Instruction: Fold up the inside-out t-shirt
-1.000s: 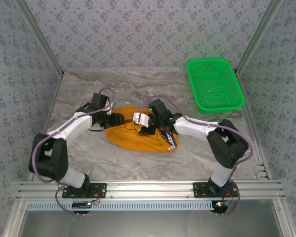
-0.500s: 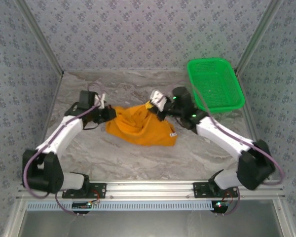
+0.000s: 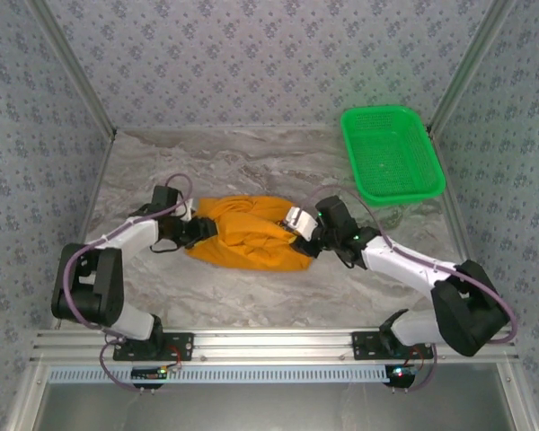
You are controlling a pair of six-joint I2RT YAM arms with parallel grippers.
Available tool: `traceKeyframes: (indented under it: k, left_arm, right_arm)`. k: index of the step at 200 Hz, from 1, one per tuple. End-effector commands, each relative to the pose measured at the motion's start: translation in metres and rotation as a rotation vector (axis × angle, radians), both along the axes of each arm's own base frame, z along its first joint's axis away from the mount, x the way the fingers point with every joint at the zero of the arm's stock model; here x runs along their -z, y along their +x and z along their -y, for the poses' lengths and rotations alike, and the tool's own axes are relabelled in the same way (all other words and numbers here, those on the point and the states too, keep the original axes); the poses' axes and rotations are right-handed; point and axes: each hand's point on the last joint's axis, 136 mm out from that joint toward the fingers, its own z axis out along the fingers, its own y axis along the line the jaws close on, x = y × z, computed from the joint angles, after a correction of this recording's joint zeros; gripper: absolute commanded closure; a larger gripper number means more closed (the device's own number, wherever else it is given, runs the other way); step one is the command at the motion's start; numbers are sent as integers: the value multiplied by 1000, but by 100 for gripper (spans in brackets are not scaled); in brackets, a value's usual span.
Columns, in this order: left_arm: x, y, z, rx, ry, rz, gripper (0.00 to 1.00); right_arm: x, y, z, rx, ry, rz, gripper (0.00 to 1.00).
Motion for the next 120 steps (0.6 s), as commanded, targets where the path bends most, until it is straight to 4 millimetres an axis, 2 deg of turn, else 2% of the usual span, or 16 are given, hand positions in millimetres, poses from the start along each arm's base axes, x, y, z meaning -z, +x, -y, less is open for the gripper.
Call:
traceKeyframes:
  k: [1, 14, 25, 43, 60, 80, 84, 96, 102, 105, 108, 115, 120]
  left_arm:
    - [-60, 3, 20, 140, 54, 189, 52]
    - [-72, 1, 26, 153, 67, 211, 51]
    - [-78, 2, 31, 150, 65, 222, 50]
    - [-76, 9, 36, 132, 81, 243, 46]
    - [-58, 16, 37, 128, 132, 220, 45]
    - [-20, 22, 36, 129, 198, 139, 42]
    - [-14, 24, 36, 130, 205, 125, 41]
    - [2, 32, 36, 125, 232, 94, 41]
    - [6, 36, 36, 124, 240, 78, 47]
    - [8, 38, 37, 126, 239, 71, 53]
    - [8, 41, 38, 125, 236, 65, 64]
    - [6, 47, 40, 118, 217, 53, 85]
    - [1, 53, 43, 110, 192, 60, 92]
  right_arm:
    - [-53, -7, -22, -155, -25, 173, 67]
    - [-54, -3, -31, -161, 16, 147, 66]
    - [-47, 8, -35, -131, 35, 131, 63]
    - [-30, 27, -43, -88, 42, 94, 58]
    - [-7, 35, -52, -91, 38, 21, 58]
    - [11, 36, -64, -117, 43, -53, 61]
    - [12, 36, -67, -123, 50, -63, 63]
    - [7, 35, -73, -156, 83, -78, 81]
    - [-2, 34, -77, -181, 108, -69, 90]
    - [-8, 35, -78, -190, 122, -60, 95]
    - [-15, 35, -80, -197, 139, -44, 100]
    - [-32, 41, -81, -195, 170, 9, 100]
    - [-47, 47, -82, -187, 192, 55, 100]
